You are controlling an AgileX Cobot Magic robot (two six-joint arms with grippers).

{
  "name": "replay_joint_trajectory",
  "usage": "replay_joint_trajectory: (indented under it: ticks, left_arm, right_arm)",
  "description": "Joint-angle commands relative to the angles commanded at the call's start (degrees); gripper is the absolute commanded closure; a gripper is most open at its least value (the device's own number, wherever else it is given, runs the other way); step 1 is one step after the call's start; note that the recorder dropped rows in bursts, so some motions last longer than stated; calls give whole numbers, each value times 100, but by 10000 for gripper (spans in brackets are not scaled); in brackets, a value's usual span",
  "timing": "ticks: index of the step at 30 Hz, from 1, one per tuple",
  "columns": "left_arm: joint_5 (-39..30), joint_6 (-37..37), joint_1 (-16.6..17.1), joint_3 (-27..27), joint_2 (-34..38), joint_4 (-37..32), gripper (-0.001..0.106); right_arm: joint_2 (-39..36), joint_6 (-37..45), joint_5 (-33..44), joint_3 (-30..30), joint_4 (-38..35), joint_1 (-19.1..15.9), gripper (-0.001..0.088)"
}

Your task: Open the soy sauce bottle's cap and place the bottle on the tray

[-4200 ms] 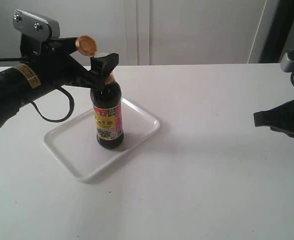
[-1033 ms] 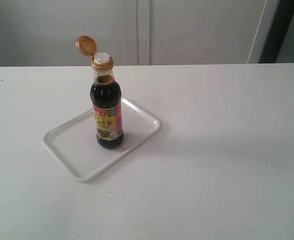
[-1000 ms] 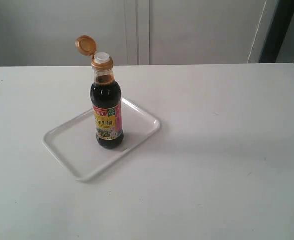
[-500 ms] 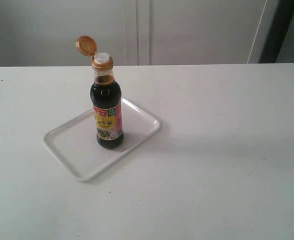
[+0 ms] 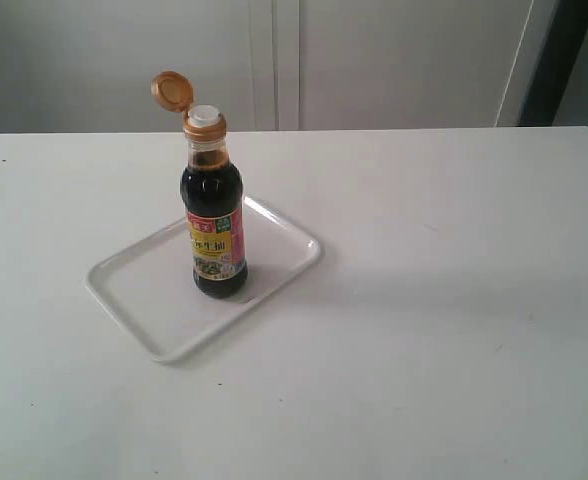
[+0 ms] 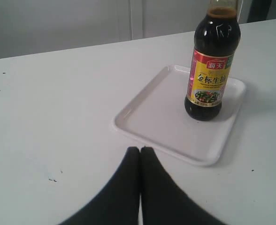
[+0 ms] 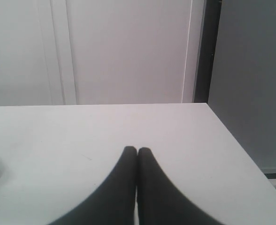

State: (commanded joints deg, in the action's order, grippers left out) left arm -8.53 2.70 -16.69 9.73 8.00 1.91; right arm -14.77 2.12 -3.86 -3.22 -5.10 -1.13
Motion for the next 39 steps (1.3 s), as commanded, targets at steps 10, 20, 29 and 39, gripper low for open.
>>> replay_joint_trajectory:
  ticks: [10,20,29,39]
  left_arm:
    - [55,-13,0,-253,-46,116,1053]
    - [161,34,0,-973,-779,62,1053]
    - [-318,32,355,-973,-800,62,1053]
    - [-437,9,398,-973,-800,62,1053]
  right_arm:
    - [0,0,0,0,0,0,868]
    - [0,0,0,0,0,0,868]
    - [0,0,0,0,0,0,868]
    - [0,0,-10,0,0,0,868]
